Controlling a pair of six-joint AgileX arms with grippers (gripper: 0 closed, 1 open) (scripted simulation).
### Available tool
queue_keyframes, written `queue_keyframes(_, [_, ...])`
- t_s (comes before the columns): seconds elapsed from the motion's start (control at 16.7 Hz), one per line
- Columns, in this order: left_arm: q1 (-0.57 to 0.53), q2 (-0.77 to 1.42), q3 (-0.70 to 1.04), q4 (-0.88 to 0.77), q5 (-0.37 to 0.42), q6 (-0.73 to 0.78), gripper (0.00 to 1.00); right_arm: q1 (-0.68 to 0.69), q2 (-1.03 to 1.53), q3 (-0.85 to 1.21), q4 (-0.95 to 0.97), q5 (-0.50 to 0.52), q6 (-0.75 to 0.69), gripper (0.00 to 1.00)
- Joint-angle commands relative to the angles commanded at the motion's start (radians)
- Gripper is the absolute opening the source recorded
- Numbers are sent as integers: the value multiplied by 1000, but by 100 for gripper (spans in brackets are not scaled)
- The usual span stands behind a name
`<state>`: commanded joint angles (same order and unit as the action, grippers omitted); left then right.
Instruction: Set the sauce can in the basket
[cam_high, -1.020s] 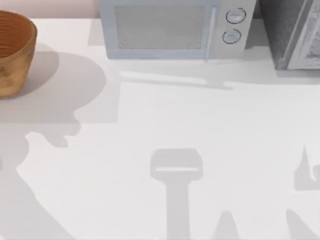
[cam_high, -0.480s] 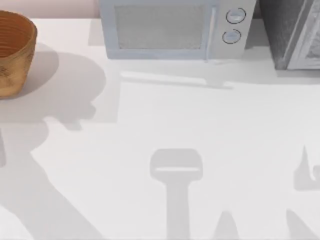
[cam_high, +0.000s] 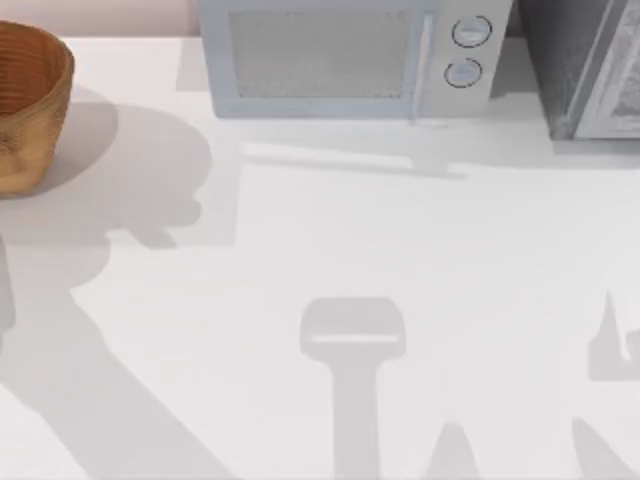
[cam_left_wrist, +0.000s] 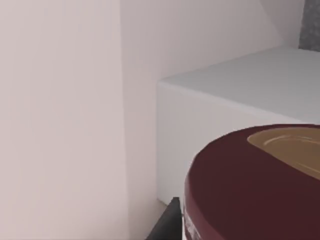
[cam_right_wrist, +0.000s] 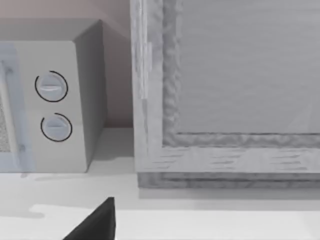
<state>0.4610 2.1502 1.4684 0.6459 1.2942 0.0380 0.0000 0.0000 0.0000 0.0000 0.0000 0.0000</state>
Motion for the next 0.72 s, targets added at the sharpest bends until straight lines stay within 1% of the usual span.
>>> queue_keyframes(0.66, [0, 0, 0, 0, 0, 0, 98, 0, 0, 0, 0, 0, 0, 100])
queue_keyframes(0.72, [0, 0, 0, 0, 0, 0, 100, 0, 0, 0, 0, 0, 0, 100])
